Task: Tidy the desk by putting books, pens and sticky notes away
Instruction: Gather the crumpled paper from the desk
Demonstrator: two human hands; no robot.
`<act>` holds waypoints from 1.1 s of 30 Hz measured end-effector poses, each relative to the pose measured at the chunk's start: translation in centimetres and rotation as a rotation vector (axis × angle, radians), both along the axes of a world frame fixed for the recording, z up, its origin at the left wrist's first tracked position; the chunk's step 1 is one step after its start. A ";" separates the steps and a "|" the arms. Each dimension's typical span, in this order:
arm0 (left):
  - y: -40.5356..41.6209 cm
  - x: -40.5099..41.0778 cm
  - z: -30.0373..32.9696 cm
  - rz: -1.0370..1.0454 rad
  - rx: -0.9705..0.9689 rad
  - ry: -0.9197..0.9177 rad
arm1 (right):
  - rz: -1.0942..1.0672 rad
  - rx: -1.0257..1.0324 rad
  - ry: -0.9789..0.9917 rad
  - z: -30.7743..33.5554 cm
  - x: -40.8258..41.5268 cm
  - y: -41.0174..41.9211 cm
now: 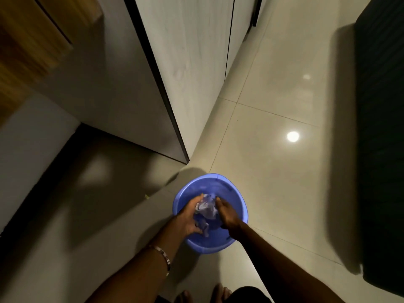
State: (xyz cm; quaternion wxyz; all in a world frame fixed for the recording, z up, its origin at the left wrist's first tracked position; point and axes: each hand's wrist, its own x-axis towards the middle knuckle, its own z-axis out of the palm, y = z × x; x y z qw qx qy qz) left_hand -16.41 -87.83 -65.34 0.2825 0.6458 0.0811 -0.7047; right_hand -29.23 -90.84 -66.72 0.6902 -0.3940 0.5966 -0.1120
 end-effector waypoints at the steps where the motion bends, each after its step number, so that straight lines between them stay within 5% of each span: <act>1: 0.1 0.0 0.6 0.010 -0.004 0.000 | 0.024 -0.024 0.027 0.3 -0.1 0.0; 14: 1.3 -0.6 18.0 -0.028 -0.196 -0.444 | 0.295 -0.250 0.261 18.1 -0.7 0.0; 33: 4.6 1.3 50.8 0.128 -0.388 -0.490 | 0.301 -0.464 0.254 50.1 2.9 1.1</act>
